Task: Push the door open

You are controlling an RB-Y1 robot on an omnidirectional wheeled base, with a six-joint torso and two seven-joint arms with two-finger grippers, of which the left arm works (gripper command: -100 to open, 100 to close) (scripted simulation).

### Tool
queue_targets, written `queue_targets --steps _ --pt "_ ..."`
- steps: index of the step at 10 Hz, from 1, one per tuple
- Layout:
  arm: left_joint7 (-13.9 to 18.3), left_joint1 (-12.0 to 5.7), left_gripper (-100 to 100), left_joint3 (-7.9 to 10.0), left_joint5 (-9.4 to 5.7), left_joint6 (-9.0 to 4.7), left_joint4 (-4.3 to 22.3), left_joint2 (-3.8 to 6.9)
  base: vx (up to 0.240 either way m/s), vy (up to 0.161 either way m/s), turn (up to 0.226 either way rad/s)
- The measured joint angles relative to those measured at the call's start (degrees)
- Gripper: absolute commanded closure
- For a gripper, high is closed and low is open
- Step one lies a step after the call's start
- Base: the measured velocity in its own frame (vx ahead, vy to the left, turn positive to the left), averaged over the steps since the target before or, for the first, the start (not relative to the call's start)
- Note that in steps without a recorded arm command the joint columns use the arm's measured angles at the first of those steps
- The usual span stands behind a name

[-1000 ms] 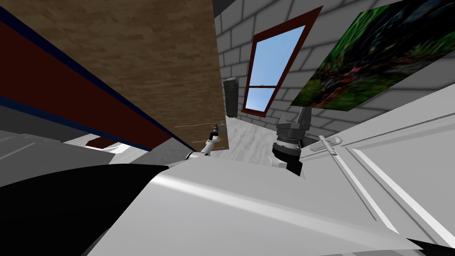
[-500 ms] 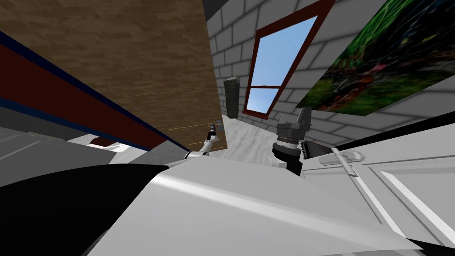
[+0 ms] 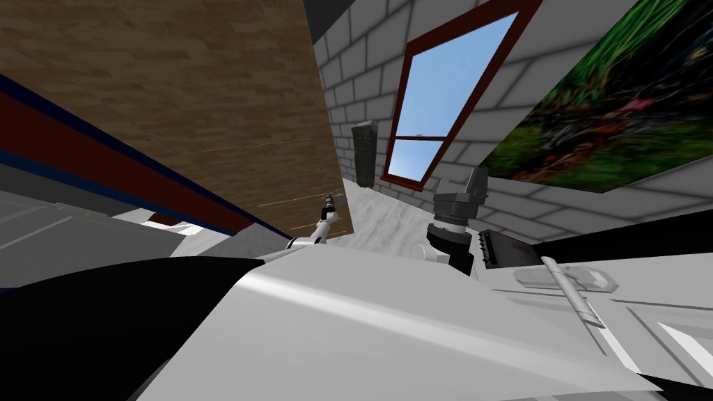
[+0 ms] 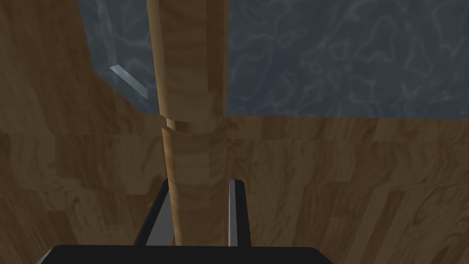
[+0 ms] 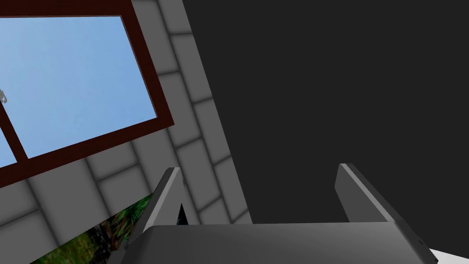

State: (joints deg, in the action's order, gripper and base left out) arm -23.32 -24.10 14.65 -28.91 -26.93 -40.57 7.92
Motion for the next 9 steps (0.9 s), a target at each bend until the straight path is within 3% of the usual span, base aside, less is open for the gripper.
queue_targets --steps 1,5,9 --pt "-0.4 0.59 100 0.56 -0.21 0.14 -1.11 -0.03 0.15 -0.049 0.038" --pt "-1.83 1.17 100 3.06 -1.39 0.1 -1.27 0.58 0.187 -0.091 0.068" --pt "-2.52 1.52 100 4.68 -2.13 -0.03 -1.54 1.28 0.136 -0.024 0.042"
